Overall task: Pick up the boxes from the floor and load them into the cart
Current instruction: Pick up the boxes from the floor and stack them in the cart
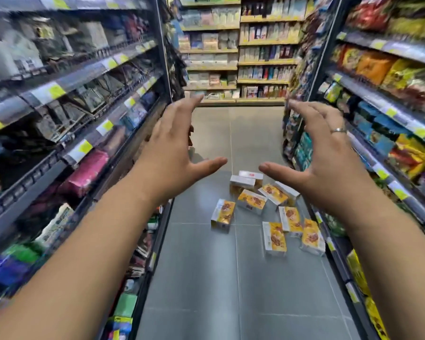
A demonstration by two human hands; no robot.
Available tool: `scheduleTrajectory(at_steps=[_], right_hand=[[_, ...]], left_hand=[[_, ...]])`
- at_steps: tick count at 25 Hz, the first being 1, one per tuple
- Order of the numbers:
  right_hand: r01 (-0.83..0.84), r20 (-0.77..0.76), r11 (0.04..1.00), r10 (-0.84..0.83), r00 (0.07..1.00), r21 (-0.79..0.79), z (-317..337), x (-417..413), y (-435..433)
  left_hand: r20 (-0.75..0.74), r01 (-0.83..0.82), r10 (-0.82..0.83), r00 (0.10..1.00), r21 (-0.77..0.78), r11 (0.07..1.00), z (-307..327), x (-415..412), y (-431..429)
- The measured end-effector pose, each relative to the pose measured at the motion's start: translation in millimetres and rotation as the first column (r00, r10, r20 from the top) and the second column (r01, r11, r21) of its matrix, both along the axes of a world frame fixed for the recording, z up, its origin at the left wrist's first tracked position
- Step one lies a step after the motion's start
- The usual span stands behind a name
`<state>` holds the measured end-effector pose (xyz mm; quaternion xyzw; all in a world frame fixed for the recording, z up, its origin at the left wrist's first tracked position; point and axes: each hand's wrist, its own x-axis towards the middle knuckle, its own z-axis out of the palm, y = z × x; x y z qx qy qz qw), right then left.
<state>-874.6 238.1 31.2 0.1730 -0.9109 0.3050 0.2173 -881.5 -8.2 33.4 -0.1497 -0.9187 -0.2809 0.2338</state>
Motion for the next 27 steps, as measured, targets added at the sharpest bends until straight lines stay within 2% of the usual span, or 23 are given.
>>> scheduleTrajectory(at_steps=[9, 15, 18, 24, 27], right_hand=[[-0.044, 0.170, 0.999, 0.040, 0.985, 0.019, -48, -221, 26], [0.017, 0.261, 0.998, -0.031, 0.965, 0.055, -107, -364, 12], [0.066, 0.376, 0.993, -0.100, 0.921, 0.101, -134, -426, 4], [0.206, 0.519, 0.978, -0.191, 0.833, 0.029, -182, -542, 7], [0.219, 0.567, 0.974, -0.209, 0.797, 0.051, -205, -602, 25]], left_hand=[[0.149, -0.030, 0.027, 0.988, 0.016, 0.999, -54, -201, 19], [0.266, 0.026, -0.030, 0.964, 0.018, 0.999, -102, -363, 6], [0.321, 0.099, -0.093, 0.943, -0.002, 0.995, -122, -441, 3], [0.427, 0.232, -0.190, 0.884, -0.046, 0.972, -162, -589, 15], [0.475, 0.275, -0.222, 0.851, -0.044, 0.961, -188, -658, 34]])
